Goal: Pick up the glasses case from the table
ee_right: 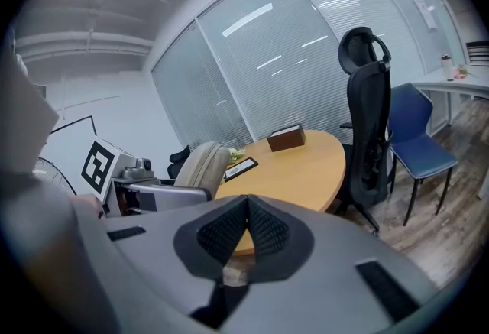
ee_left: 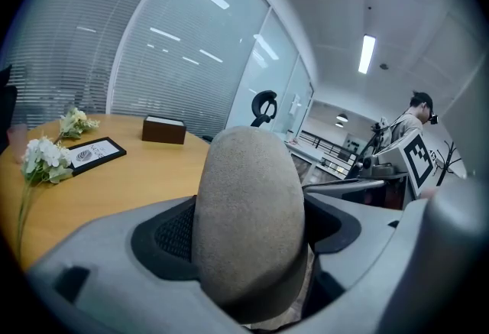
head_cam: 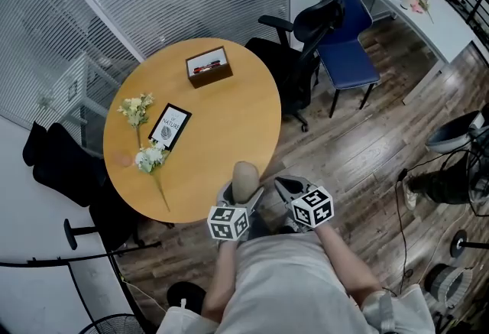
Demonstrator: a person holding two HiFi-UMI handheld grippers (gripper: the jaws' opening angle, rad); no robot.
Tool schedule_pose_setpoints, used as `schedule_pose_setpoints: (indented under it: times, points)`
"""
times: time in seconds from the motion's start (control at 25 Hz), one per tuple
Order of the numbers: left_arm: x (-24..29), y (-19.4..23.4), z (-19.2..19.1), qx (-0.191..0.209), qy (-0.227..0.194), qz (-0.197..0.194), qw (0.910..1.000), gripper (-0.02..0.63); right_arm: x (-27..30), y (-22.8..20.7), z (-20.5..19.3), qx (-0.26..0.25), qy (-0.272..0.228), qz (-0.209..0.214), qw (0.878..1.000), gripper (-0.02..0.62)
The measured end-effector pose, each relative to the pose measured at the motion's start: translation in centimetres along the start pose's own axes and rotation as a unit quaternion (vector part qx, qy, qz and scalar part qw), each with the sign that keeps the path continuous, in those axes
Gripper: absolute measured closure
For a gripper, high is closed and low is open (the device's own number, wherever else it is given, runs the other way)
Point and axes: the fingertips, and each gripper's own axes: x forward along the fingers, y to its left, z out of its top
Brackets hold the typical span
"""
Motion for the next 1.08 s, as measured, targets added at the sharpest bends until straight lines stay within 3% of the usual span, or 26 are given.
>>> schedule_pose_setpoints:
  times: [1.08]
  points:
    - [1.3, -0.7, 0.5, 0.006, 0.002, -0.011, 0.9999, 0.229, -0.7, -1.0, 0.3, 0.001, -0.005, -0.009, 1.0, 0.598]
